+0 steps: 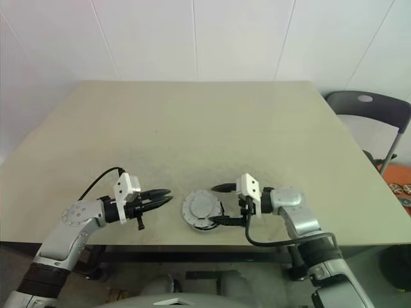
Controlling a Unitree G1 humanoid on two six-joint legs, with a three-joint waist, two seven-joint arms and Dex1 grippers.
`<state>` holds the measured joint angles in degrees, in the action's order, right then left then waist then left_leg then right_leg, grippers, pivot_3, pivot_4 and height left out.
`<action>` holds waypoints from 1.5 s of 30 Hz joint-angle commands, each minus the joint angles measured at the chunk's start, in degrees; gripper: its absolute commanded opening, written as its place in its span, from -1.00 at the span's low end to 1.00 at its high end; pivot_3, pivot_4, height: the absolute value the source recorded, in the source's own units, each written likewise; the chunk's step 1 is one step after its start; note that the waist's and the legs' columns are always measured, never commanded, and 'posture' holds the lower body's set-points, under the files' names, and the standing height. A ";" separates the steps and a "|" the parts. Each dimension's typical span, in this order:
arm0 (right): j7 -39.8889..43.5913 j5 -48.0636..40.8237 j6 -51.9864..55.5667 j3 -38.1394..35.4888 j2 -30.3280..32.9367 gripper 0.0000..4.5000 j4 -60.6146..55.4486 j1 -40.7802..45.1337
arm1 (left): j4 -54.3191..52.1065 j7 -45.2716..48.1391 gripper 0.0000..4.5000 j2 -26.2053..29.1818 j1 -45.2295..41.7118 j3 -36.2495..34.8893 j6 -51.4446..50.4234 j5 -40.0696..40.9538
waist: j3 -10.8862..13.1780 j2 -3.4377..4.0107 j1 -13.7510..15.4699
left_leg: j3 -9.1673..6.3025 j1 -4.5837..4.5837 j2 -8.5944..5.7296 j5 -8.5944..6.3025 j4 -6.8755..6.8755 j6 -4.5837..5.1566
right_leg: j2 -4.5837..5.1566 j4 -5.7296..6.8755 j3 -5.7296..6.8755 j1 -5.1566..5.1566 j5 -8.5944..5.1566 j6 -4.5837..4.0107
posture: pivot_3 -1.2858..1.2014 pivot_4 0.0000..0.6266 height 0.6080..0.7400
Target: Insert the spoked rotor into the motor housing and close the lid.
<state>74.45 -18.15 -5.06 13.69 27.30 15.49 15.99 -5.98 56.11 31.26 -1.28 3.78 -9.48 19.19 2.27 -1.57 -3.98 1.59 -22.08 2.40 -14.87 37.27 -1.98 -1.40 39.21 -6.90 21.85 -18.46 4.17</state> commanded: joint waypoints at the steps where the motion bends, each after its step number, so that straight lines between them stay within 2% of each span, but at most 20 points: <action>1: 0.33 0.42 -2.00 -0.87 -0.50 1.00 -0.86 1.46 | -1.25 -0.20 -0.59 -0.16 -0.32 0.09 0.74 -0.08 | 0.00 0.00 0.00 | 0.00 0.00 0.00 0.00 0.00 0.00 | 0.01 0.00 0.00 0.00 0.00 0.00 | 0.03 -1.00 1.00; 18: 4.93 0.26 8.91 2.90 -0.05 1.00 -6.91 4.00 | -1.52 -0.72 -0.59 -0.21 0.17 0.21 0.63 -0.38 | 0.00 0.00 0.03 | -0.01 0.03 -0.01 0.00 0.01 0.00 | 0.02 0.02 0.00 -0.02 0.00 0.00 | 0.03 -1.00 1.00; 25: 2.25 5.01 5.42 4.46 -1.49 1.00 -3.30 4.96 | -1.62 -0.88 -0.59 -0.20 0.33 0.17 0.55 -0.41 | 0.00 0.01 -0.04 | 0.00 0.16 -0.01 0.00 0.00 0.00 | 0.01 0.02 0.02 -0.13 0.00 0.00 | 0.03 -1.00 1.00; 28: 0.27 6.57 4.14 4.56 -2.76 1.00 -2.63 6.05 | -1.68 -0.95 -0.59 -0.16 0.40 0.20 0.48 -0.36 | 0.01 0.01 -0.04 | 0.01 0.56 0.00 0.00 -0.06 -0.01 | 0.01 -0.01 0.01 -0.46 -0.02 -0.02 | 0.03 -1.00 1.00; 37: 1.55 7.30 8.50 5.73 -1.10 1.00 -5.67 6.37 | -1.71 -1.04 -0.59 -0.15 0.44 0.19 0.51 -0.39 | 0.00 0.01 -0.03 | 0.03 0.64 0.00 -0.01 -0.06 -0.01 | 0.04 -0.01 -0.02 -0.53 -0.11 -0.18 | 0.03 -1.00 1.00; 40: 1.24 7.11 8.81 5.31 -0.96 0.74 -5.99 6.40 | -1.71 -1.11 -0.59 -0.19 0.47 0.17 0.56 -0.40 | 0.00 0.01 -0.03 | 0.02 0.64 0.00 -0.01 -0.07 -0.01 | 0.04 -0.01 -0.03 -0.54 -0.11 -0.18 | 0.03 -1.00 1.00; 42: 1.19 6.99 8.93 5.15 -0.88 0.48 -6.20 6.38 | -1.70 -1.16 -0.59 -0.21 0.48 0.16 0.59 -0.41 | 0.01 0.01 -0.03 | 0.02 0.64 0.00 -0.01 -0.07 -0.01 | 0.04 -0.02 -0.03 -0.53 -0.11 -0.18 | 0.03 -1.00 1.00; 43: 1.11 7.02 8.86 5.11 -0.88 0.41 -6.23 6.36 | -1.69 -1.18 -0.59 -0.22 0.48 0.17 0.60 -0.43 | 0.00 0.01 -0.03 | 0.03 0.64 0.00 -0.01 -0.07 -0.01 | 0.04 -0.02 -0.03 -0.53 -0.11 -0.18 | 0.03 -1.00 1.00; 45: 0.90 7.08 8.75 5.04 -0.92 0.41 -6.28 6.39 | -1.72 -1.23 -0.59 -0.22 0.43 0.18 0.56 -0.44 | 0.00 0.01 -0.03 | 0.03 0.64 0.00 -0.01 -0.08 -0.01 | 0.04 -0.03 -0.03 -0.53 -0.11 -0.17 | 0.03 -1.00 1.00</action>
<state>75.35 -10.89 3.55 19.07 25.94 10.91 21.53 -6.02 54.92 31.18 -0.36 3.84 -9.55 18.69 2.27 -1.56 -4.01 1.62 -21.44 2.40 -14.88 37.19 -1.99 -1.36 39.18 -6.92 21.32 -18.56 4.00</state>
